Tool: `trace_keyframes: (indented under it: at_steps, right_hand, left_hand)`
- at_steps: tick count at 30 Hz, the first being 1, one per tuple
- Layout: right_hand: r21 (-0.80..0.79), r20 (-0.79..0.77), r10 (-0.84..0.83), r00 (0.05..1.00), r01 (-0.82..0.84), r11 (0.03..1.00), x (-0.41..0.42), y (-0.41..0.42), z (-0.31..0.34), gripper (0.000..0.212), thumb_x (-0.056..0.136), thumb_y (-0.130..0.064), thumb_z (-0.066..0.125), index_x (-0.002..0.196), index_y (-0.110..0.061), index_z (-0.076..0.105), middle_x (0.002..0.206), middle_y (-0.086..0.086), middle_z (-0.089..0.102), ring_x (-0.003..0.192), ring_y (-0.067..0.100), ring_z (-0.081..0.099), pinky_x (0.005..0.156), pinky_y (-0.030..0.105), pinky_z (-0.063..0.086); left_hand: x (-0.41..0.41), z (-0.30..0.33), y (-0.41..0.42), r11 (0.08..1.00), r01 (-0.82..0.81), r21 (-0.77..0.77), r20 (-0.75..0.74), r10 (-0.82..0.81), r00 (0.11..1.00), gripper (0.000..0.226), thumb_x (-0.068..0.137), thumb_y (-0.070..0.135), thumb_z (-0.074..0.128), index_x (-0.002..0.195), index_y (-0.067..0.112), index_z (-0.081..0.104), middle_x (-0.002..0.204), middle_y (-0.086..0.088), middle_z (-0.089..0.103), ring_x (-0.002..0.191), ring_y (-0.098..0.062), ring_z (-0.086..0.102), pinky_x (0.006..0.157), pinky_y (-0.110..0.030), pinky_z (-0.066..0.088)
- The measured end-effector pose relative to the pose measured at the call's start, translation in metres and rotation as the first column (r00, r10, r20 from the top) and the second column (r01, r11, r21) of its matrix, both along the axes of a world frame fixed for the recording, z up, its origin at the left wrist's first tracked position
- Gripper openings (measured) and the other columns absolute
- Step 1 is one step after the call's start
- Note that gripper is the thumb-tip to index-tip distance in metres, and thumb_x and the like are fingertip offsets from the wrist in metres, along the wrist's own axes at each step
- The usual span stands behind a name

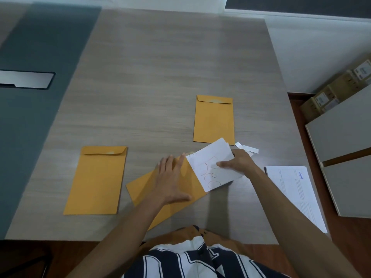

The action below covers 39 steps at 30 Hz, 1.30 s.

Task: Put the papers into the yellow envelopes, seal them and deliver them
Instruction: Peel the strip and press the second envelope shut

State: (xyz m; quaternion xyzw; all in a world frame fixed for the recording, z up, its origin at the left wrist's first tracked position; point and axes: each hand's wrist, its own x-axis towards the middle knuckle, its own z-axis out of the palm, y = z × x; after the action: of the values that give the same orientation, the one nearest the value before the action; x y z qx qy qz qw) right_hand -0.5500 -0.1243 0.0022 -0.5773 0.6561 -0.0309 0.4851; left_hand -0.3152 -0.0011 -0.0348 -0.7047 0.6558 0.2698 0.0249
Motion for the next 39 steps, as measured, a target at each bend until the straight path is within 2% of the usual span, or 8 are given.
trace_keyframes:
  at_steps: [4, 9, 14, 20, 25, 30, 36, 39]
  right_hand:
    - [-0.038, -0.012, 0.004, 1.000, -0.005, 0.999, -0.002, 0.007, -0.006, 0.026, 0.089, -0.020, 0.065, 0.114, -0.013, 0.065, 0.109, 0.003, 0.064, 0.099, 0.022, 0.057, 0.080, 0.032, 0.045]
    - [0.034, 0.063, -0.053, 0.997, 0.051, 0.998, -0.001, 0.014, -0.008, 0.030, 0.091, -0.013, 0.061, 0.121, -0.013, 0.062, 0.113, 0.004, 0.064, 0.101, 0.023, 0.057, 0.081, 0.032, 0.044]
    - [0.076, 0.105, -0.033, 0.994, 0.025, 0.997, 0.012, 0.028, -0.012, 0.028, 0.088, -0.017, 0.065, 0.116, -0.013, 0.064, 0.114, 0.006, 0.067, 0.102, 0.024, 0.062, 0.088, 0.039, 0.052]
    - [0.012, 0.068, 0.071, 0.995, -0.072, 0.997, 0.033, 0.042, -0.011, 0.027, 0.089, -0.028, 0.064, 0.113, -0.016, 0.065, 0.106, 0.001, 0.065, 0.099, 0.023, 0.060, 0.078, 0.036, 0.050]
    - [0.052, 0.112, -0.015, 0.994, 0.009, 0.999, 0.020, 0.032, -0.002, 0.008, 0.090, -0.020, 0.062, 0.085, -0.017, 0.068, 0.094, 0.006, 0.070, 0.093, 0.026, 0.066, 0.066, 0.031, 0.048]
    - [0.151, 0.140, -0.028, 0.990, 0.007, 0.989, 0.027, 0.038, -0.001, 0.023, 0.090, -0.022, 0.065, 0.110, -0.011, 0.067, 0.106, 0.009, 0.069, 0.099, 0.028, 0.064, 0.070, 0.034, 0.053]
    - [0.180, 0.167, -0.005, 0.986, -0.026, 0.983, 0.041, 0.052, -0.002, 0.018, 0.094, -0.019, 0.061, 0.104, -0.005, 0.067, 0.075, 0.001, 0.061, 0.061, 0.014, 0.055, 0.049, 0.025, 0.040]
    - [0.230, 0.178, -0.023, 0.984, -0.019, 0.973, 0.042, 0.053, 0.001, 0.017, 0.097, -0.017, 0.057, 0.099, -0.002, 0.067, 0.068, 0.003, 0.057, 0.056, 0.013, 0.051, 0.048, 0.024, 0.040]
  left_hand:
    - [-0.012, -0.006, 0.008, 0.999, 0.038, 0.015, 0.082, -0.039, 0.996, 0.155, 0.045, 0.080, 0.076, 0.144, 0.036, -0.035, 0.161, -0.018, -0.017, 0.147, -0.039, -0.020, 0.119, -0.059, -0.001]
    - [-0.015, -0.005, 0.003, 0.997, 0.076, -0.008, 0.125, -0.074, 0.989, 0.151, 0.047, 0.080, 0.074, 0.146, 0.034, -0.031, 0.159, -0.023, -0.001, 0.148, -0.042, -0.007, 0.115, -0.065, 0.003]
    - [-0.022, 0.002, 0.002, 0.987, 0.149, -0.054, 0.081, -0.145, 0.986, 0.147, 0.050, 0.076, 0.074, 0.146, 0.035, -0.030, 0.157, -0.021, 0.002, 0.147, -0.040, -0.003, 0.113, -0.069, 0.005]
    - [-0.025, 0.009, 0.000, 0.983, 0.167, -0.076, 0.082, -0.161, 0.984, 0.147, 0.051, 0.076, 0.074, 0.145, 0.035, -0.032, 0.156, -0.019, 0.004, 0.147, -0.038, -0.001, 0.113, -0.068, 0.007]
    - [-0.021, 0.011, 0.000, 0.982, 0.169, -0.088, 0.067, -0.163, 0.984, 0.146, 0.051, 0.076, 0.073, 0.146, 0.035, -0.031, 0.155, -0.017, 0.003, 0.147, -0.037, 0.000, 0.113, -0.069, 0.007]
    - [-0.026, 0.018, -0.002, 0.975, 0.187, -0.117, 0.046, -0.182, 0.982, 0.149, 0.051, 0.073, 0.076, 0.145, 0.034, -0.032, 0.154, -0.018, 0.008, 0.146, -0.036, 0.004, 0.114, -0.066, 0.011]
    - [-0.031, 0.023, -0.002, 0.968, 0.207, -0.142, 0.028, -0.205, 0.978, 0.147, 0.054, 0.070, 0.078, 0.142, 0.039, -0.036, 0.155, -0.016, 0.006, 0.148, -0.037, 0.001, 0.115, -0.066, 0.010]
    - [-0.031, 0.024, -0.002, 0.965, 0.208, -0.160, 0.023, -0.207, 0.978, 0.147, 0.053, 0.070, 0.078, 0.144, 0.039, -0.033, 0.155, -0.016, 0.009, 0.148, -0.036, 0.003, 0.116, -0.065, 0.009]
